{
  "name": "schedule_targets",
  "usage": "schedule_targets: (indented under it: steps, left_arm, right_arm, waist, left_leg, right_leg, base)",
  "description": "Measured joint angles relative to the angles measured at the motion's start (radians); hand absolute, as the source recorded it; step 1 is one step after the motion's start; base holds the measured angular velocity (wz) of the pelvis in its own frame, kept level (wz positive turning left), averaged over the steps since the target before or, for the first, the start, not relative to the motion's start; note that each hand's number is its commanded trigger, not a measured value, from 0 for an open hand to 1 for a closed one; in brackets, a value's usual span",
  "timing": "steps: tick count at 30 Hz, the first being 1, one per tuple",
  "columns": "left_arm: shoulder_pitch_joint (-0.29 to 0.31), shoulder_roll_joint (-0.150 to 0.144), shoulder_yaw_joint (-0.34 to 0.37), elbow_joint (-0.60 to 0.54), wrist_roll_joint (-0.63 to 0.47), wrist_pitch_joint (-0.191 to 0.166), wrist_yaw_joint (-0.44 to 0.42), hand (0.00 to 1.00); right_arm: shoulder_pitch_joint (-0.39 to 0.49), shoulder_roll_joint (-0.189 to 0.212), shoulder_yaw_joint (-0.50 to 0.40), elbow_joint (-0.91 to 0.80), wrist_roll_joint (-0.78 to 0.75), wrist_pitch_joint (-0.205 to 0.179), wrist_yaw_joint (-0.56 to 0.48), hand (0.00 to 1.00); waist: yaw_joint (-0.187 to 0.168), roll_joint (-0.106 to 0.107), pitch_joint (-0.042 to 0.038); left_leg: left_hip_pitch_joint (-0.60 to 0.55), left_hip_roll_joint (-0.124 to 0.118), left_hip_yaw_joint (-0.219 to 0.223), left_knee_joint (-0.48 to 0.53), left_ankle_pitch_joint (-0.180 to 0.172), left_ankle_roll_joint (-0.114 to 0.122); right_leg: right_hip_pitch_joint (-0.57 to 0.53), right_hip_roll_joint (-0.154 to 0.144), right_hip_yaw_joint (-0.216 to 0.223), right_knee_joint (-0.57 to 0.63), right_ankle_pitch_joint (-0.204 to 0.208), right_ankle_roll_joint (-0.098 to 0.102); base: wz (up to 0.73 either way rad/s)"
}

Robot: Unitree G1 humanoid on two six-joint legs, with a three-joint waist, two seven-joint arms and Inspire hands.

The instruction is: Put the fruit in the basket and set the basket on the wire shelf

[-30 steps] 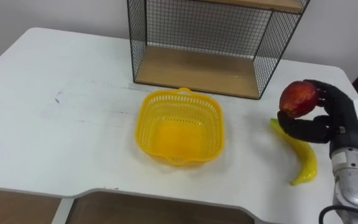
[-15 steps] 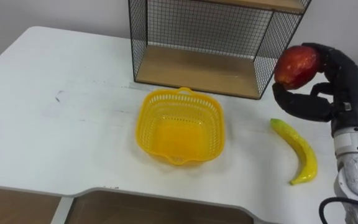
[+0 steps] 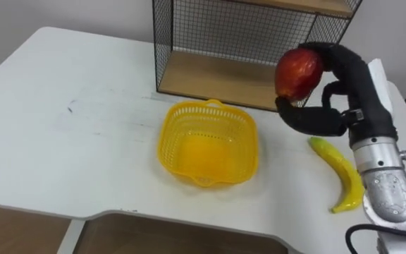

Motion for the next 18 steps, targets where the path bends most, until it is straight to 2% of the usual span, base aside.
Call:
schedule_targets:
  steps: [10,18]
  left_arm:
    - [-0.017,0.010,-0.044,0.002,-0.001,-0.001,0.003,0.00]
    - [-0.025,0.019,-0.058,0.002,0.000,-0.001,0.006,0.00]
  right_arm:
    - [0.000,0.000,0.055,0.000,0.000,0.000,0.034,1.00]
    - [0.000,0.000,0.058,0.001,-0.009,0.000,0.040,1.00]
  waist:
    - [0.010,0.005,0.0023]
    - [0.016,0.009,0.0029]
  left_leg:
    - [-0.011,0.000,-0.005,0.000,0.000,0.000]
    - [-0.014,0.000,-0.017,0.000,0.000,0.000]
  right_leg:
    - [-0.008,0.000,-0.006,-0.003,0.000,0.000]
    - [-0.004,-0.001,-0.015,-0.004,0.000,0.000]
  base:
    - [0.01]
    - [0.04]
